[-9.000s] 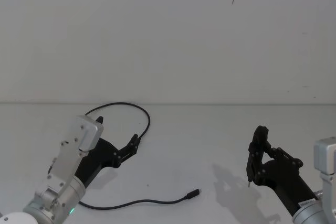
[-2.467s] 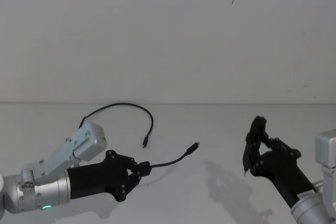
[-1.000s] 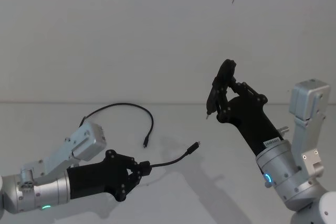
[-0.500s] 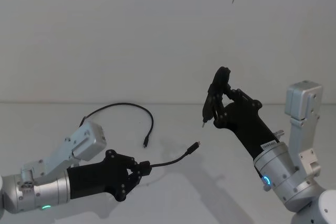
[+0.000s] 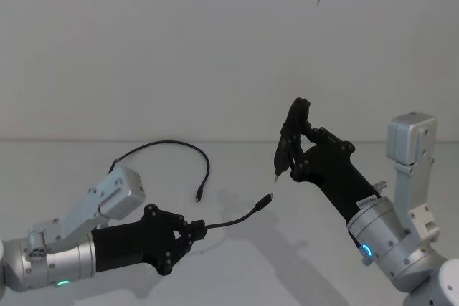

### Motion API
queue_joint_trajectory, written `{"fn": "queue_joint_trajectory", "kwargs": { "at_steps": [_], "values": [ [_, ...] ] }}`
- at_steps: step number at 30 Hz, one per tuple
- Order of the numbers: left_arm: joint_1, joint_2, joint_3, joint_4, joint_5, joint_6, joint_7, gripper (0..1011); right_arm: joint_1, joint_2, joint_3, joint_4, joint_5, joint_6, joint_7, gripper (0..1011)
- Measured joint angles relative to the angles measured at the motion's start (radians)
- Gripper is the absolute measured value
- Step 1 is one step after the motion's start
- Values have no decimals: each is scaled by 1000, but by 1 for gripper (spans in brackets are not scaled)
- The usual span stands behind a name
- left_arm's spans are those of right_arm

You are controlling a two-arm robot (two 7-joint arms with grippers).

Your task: Pick up the data cable with the one hand.

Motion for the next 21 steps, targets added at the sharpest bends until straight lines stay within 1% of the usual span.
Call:
{"fn": "queue_joint_trajectory", "kwargs": {
  "at_steps": [10,21],
  "values": [
    [0,0,0,0,0,0,0,42,0,5,-7,-5,10,15,6,269],
    [0,0,0,0,0,0,0,42,-3,27,-12,-22,14,43,10,269]
  ]
}}
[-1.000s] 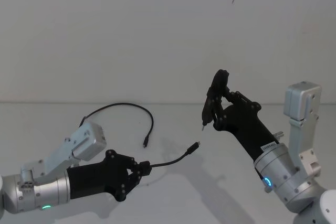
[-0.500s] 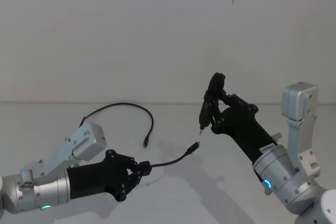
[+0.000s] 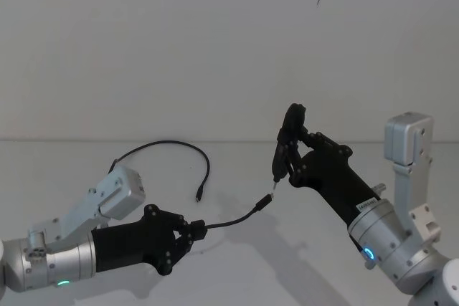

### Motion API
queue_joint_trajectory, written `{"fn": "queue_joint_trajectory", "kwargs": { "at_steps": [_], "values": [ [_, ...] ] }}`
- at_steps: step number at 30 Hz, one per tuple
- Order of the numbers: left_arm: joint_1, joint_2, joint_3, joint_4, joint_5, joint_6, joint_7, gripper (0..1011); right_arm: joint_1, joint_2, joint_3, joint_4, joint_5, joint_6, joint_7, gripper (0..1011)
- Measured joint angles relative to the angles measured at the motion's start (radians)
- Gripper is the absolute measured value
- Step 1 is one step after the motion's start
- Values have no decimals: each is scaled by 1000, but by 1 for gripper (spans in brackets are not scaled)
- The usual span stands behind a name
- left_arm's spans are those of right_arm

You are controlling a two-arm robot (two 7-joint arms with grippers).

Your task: Pick up the data cable with the one hand.

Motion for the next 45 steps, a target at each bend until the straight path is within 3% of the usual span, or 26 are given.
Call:
{"fn": "queue_joint_trajectory", "kwargs": {
  "at_steps": [11,25,45],
  "values": [
    [0,0,0,0,0,0,0,42,-2,11,-3,-8,6,16,5,269],
    [0,0,0,0,0,0,0,42,11,10,-14,-4,45,20,33,269],
    [0,0,0,0,0,0,0,42,6,50,-17,-21,53,35,32,269]
  ]
}}
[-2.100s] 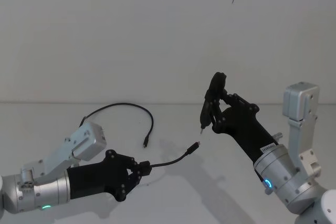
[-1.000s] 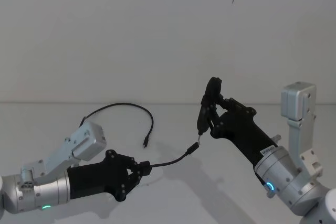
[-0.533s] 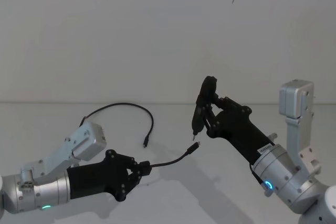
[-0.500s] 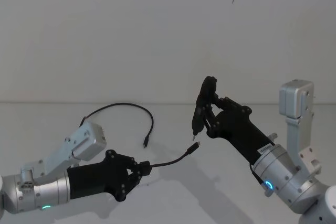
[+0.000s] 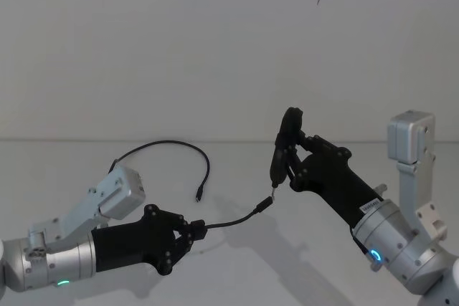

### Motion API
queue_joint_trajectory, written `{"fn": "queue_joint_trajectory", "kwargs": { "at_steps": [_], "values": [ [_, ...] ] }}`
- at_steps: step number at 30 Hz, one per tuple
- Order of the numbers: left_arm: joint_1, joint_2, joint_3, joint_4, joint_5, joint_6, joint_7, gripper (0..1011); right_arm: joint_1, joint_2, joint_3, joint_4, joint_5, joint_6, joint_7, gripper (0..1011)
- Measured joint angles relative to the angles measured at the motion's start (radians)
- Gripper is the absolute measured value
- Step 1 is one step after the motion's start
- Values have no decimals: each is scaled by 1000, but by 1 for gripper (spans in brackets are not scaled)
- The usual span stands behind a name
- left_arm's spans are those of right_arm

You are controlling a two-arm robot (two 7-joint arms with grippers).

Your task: Pick up the data cable with the one hand.

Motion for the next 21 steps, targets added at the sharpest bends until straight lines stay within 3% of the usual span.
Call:
{"fn": "queue_joint_trajectory", "kwargs": {
  "at_steps": [21],
  "values": [
    [0,0,0,0,0,0,0,42,-25,17,19,-21,-8,22,-18,269]
  ]
}}
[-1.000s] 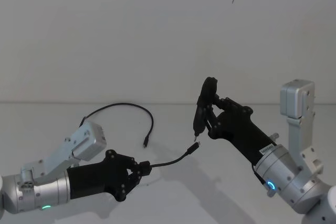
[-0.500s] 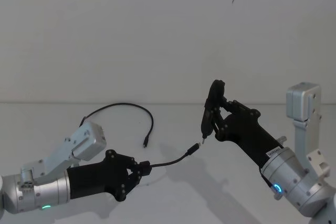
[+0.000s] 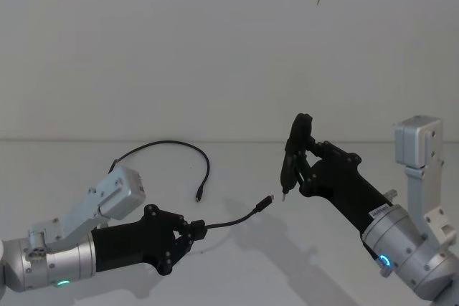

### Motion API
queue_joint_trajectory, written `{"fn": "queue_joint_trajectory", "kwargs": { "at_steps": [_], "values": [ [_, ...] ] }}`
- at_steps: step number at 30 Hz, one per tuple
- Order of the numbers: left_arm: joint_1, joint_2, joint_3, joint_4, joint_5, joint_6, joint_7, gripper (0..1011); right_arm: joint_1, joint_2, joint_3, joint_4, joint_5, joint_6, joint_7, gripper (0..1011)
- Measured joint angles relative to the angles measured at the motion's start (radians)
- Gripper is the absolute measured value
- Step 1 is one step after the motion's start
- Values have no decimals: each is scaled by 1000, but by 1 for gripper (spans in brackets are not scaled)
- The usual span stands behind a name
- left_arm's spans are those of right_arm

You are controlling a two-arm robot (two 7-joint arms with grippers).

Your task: Pick up the data cable with the one hand.

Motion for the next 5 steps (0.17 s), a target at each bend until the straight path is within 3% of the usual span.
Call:
{"fn": "queue_joint_trajectory", "kwargs": {
  "at_steps": [5],
  "values": [
    [0,0,0,0,0,0,0,42,-3,2,2,-2,1,3,-1,269]
  ]
}}
